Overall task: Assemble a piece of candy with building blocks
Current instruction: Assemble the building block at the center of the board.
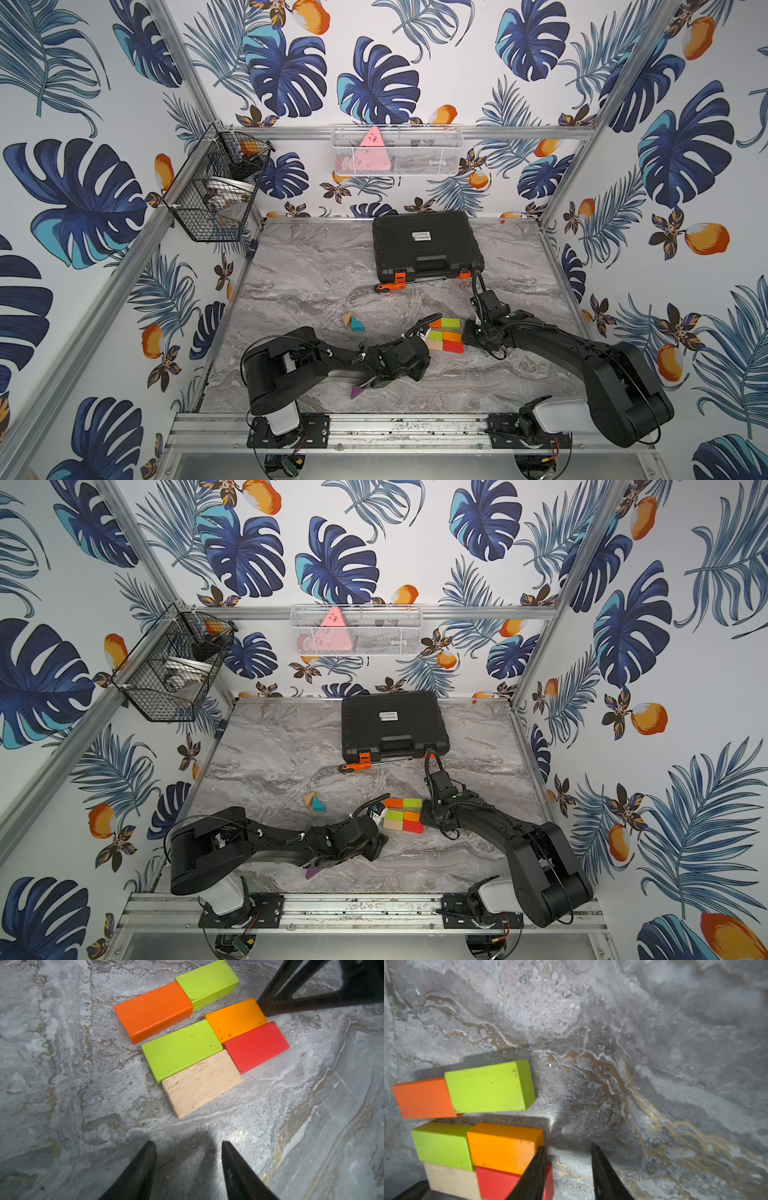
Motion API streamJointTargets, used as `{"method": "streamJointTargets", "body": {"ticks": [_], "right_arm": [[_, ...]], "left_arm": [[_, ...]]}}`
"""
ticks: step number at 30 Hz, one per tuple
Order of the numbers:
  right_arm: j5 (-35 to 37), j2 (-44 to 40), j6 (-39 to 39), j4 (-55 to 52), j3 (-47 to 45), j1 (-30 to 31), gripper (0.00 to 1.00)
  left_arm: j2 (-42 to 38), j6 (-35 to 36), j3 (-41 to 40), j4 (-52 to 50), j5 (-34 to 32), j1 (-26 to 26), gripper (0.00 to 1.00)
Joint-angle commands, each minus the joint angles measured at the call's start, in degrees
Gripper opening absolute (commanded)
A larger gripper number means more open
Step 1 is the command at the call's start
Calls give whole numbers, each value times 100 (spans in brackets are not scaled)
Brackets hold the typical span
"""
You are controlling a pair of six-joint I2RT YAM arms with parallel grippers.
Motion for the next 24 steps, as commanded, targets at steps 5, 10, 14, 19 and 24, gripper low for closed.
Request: {"method": "streamJointTargets", "body": {"ticks": [5,10,14,19,24], "right_arm": [[-34,116,-61,37,97,-6,39],[55,34,-21,-24,89,-10,40],[186,-177,30,-141,53,-15,44],[-94,-624,149,-387,10,2,43],[-404,-953,358,-643,-67,96,43]], "left_arm": [[106,-198,-107,-991,410,-1,56],[135,-212,-106,-990,384,-1,56],[114,-237,-110,-1015,351,-1,56],[95,-277,-157,-960,331,-4,53],[164,-356,-134,-952,307,-12,53]]}}
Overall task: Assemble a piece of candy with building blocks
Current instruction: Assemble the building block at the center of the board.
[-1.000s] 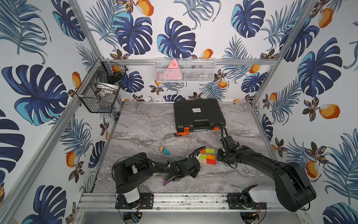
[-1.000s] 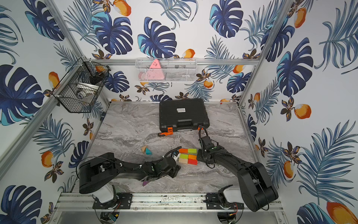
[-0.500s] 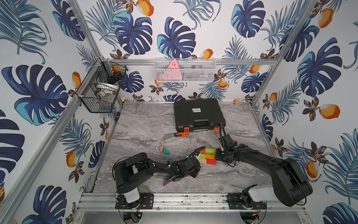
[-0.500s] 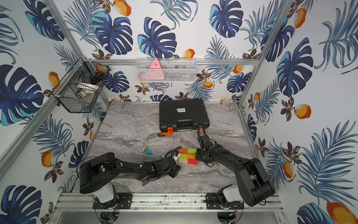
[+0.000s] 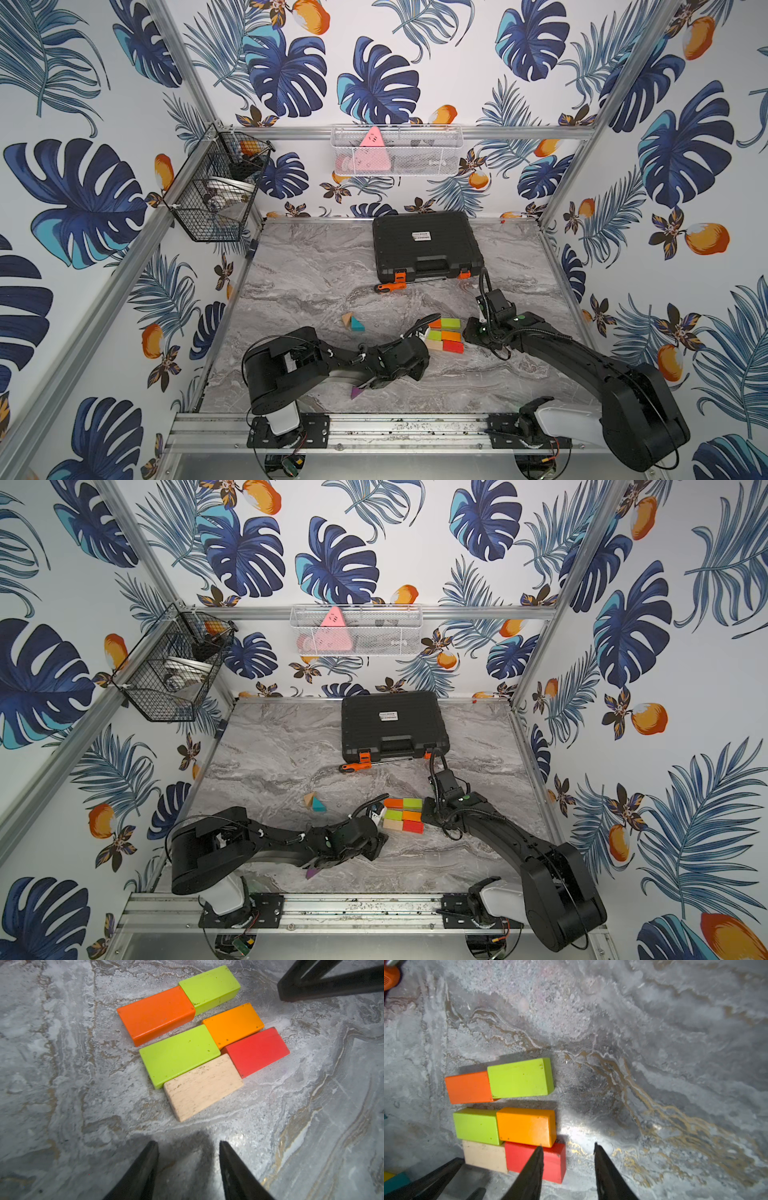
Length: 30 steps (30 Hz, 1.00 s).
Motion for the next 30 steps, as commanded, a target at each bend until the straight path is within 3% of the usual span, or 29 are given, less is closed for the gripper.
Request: {"method": "streamJointTargets", "body": {"ticks": [1,5,10,17,30], "right_arm": [[-263,-196,214,-335,-58,86,43],[-379,-163,253,-686,74,341,42],[16,-149,198,-1219,291,762,42],[119,353,251,-1158,416,1111,41],[220,727,232,-1009,507,1139,41]], "left_arm": [[140,-254,-36,-1154,336,-16,53],[156,-280,-1,-1190,289,-34,53],[152,-288,-5,-1178,272,-43,53],[177,-298,-10,-1168,263,-54,53],[251,-298,45,-1149,274,-52,53]]}}
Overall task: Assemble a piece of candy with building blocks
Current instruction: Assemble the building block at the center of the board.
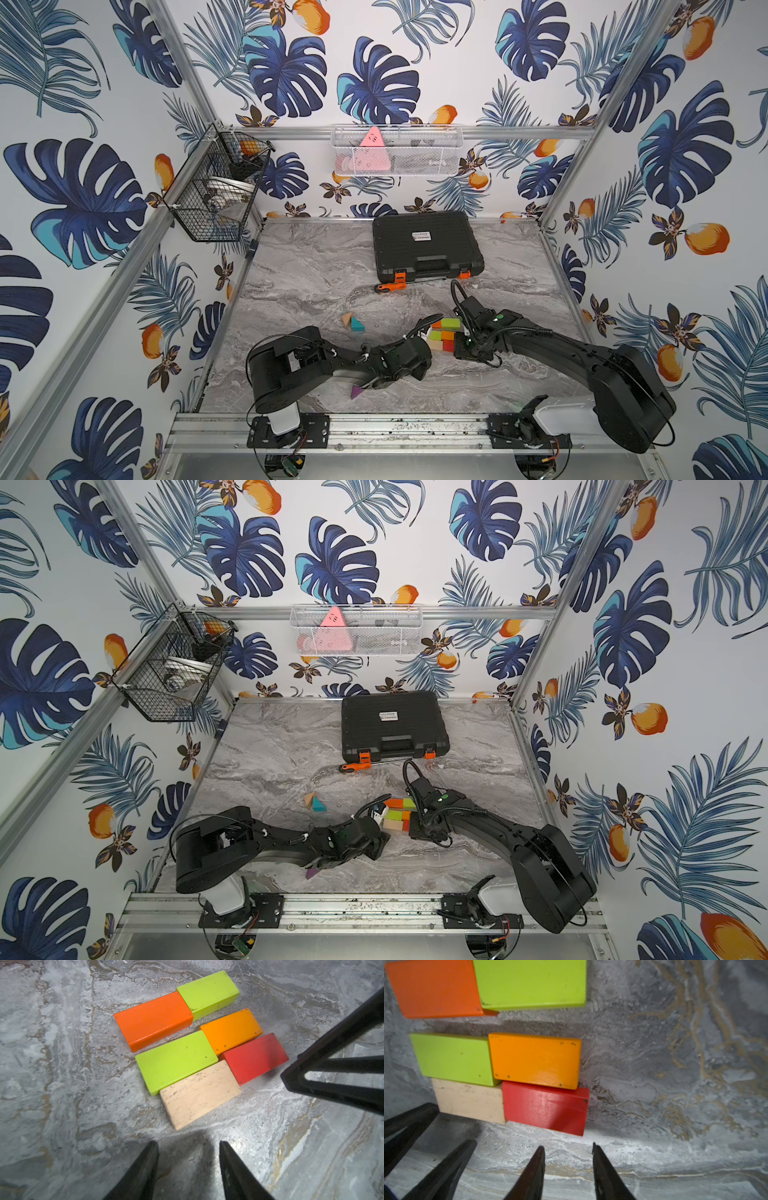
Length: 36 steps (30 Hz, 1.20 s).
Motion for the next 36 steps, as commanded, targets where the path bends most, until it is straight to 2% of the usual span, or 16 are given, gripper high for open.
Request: {"method": "streamJointTargets", "body": {"ticks": [1,23,36], "right_arm": [[106,89,63,-21,84,10,41],[134,674,-55,276,186,9,40],[143,627,-63,311,160,16,40]], "left_arm": [[119,-255,-67,-1188,383,-6,53],[162,-280,-33,-1203,349,-11,53],[247,-539,15,-1162,223,-14,53]]}}
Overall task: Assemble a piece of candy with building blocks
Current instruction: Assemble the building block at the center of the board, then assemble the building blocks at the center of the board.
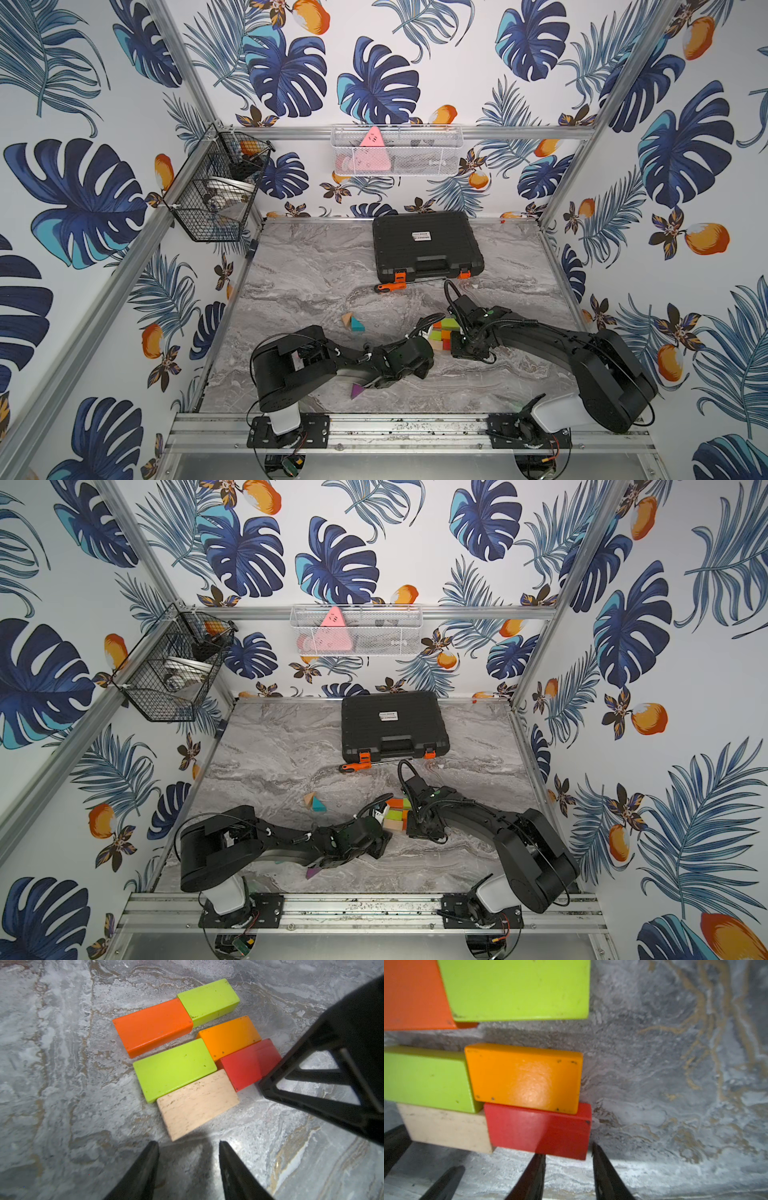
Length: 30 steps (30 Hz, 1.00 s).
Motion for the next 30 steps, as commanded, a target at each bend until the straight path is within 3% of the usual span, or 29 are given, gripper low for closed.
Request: {"method": "streamJointTargets", "body": {"ticks": [1,30], "right_arm": [[40,-9,-10,156,-24,5,40],[126,-141,39,191,-86,5,41]], "left_arm": [[114,-316,-104,-1206,323,3,53],[373,-485,41,-1209,161,3,53]]}}
